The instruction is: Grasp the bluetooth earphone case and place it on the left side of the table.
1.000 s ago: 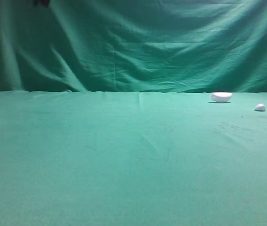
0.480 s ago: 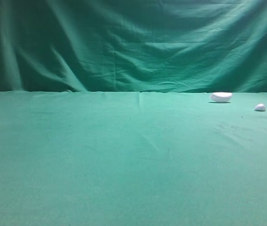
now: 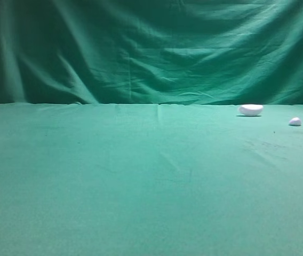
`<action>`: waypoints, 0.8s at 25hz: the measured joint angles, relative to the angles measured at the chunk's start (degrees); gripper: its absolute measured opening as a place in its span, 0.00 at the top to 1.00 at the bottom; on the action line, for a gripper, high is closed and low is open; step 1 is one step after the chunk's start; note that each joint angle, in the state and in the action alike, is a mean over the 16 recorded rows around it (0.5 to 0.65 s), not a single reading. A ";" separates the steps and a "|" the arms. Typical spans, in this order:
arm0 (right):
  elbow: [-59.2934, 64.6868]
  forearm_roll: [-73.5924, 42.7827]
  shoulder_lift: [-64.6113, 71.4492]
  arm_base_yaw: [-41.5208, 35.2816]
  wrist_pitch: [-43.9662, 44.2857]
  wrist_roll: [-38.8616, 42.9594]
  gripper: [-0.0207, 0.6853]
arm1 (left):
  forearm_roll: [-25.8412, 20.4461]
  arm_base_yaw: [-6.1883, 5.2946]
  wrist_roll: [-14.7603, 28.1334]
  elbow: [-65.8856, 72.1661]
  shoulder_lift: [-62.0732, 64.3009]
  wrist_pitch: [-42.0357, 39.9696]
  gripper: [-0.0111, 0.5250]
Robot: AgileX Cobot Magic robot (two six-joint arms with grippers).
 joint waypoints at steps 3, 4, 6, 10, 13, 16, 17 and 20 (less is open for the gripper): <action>2.53 0.29 -5.11 0.00 -0.86 -1.95 0.97 | 0.00 0.00 0.00 0.00 0.00 0.00 0.98; 3.12 0.38 -6.58 0.00 -0.92 -2.77 0.97 | 0.00 0.00 0.00 0.00 0.00 0.00 0.98; 3.95 0.54 -9.08 0.00 -0.76 -4.62 0.97 | 0.00 0.00 0.00 0.00 0.00 0.00 0.98; 4.80 0.67 -13.10 -0.23 0.32 -8.78 0.97 | 0.00 0.00 0.00 0.00 0.00 0.00 0.98; 6.08 0.76 -16.07 -1.29 0.04 -11.58 0.97 | 0.00 0.00 0.00 0.00 0.00 0.00 0.98; 8.81 0.89 -19.47 -3.33 -2.19 -13.50 0.97 | 0.00 0.00 0.00 0.00 0.00 0.00 0.98; 10.07 0.93 -20.74 -4.24 -3.40 -13.88 0.97 | 0.00 0.00 0.00 0.00 0.00 0.00 0.98; 14.95 1.06 -25.09 -7.79 -8.08 -13.96 0.97 | 0.00 0.00 0.00 0.00 0.00 0.00 0.98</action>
